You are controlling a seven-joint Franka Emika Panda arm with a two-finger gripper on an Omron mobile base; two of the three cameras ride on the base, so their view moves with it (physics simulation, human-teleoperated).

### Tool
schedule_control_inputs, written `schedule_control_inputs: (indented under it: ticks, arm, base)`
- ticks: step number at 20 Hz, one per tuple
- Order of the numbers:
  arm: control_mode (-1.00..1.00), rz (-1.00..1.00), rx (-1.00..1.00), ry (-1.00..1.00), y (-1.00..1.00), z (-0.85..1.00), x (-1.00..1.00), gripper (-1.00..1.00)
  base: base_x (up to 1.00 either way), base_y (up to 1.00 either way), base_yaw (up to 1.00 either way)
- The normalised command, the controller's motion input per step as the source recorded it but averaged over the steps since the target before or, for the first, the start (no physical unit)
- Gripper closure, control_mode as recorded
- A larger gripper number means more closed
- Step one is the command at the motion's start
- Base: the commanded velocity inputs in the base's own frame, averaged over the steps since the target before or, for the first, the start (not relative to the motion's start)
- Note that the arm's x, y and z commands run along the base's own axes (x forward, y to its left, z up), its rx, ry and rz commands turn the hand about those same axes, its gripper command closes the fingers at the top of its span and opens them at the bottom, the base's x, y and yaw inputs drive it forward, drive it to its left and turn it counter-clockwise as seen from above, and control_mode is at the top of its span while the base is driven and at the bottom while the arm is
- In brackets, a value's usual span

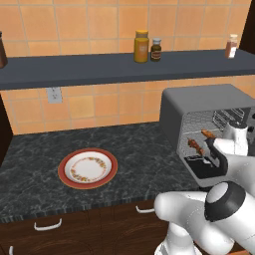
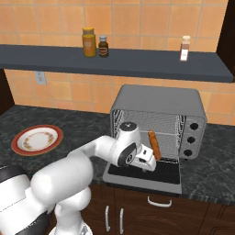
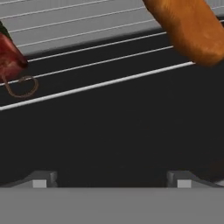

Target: Pick up the kebab skewer and baguette bread, and place them inside the toaster oven. Close the toaster oven door and start by setting the timer.

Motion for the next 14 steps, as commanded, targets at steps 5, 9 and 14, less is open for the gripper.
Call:
schedule_control_inputs:
  ticks: [5,9,14]
  arm:
    - [-1.00,0.00,-0.07,-0.08,0.00,-0.23,0.35,-1.00]
    - [-1.00,0.00,-0.04,-0.04,0.00,-0.15,0.45,-1.00]
    - [-1.00,0.00,-0.02,-0.01,-0.05,-0.13,0.45,-1.00]
  base:
    - [0.00,0.00,0.00]
    - [0.00,0.00,0.00]
    - [0.00,0.00,0.00]
